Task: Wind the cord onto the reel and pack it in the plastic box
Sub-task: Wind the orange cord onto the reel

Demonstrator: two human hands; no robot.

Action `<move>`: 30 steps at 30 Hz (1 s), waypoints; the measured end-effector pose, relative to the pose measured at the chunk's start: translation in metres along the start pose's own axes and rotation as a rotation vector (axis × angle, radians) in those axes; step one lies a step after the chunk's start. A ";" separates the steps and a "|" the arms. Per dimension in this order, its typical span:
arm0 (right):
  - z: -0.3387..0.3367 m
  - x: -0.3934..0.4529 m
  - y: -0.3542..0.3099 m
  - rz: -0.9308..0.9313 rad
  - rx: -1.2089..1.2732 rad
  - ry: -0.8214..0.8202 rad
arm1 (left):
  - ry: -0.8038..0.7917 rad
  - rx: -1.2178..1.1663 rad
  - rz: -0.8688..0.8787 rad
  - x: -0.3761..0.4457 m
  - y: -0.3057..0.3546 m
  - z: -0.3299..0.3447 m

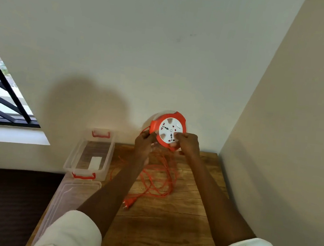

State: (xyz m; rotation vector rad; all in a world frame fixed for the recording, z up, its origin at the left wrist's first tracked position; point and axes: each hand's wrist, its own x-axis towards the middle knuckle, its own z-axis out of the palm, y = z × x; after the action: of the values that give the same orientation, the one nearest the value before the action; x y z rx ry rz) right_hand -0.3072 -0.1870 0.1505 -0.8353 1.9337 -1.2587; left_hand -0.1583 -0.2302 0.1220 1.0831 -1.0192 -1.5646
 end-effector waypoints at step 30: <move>0.022 0.011 -0.017 0.071 0.146 0.072 | 0.044 0.150 0.107 0.001 -0.006 0.035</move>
State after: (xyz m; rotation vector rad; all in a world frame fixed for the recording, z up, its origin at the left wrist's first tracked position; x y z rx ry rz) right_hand -0.2932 -0.2119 0.1574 -0.6504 1.8843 -1.3858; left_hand -0.1937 -0.2262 0.1258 1.1406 -1.1596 -1.3905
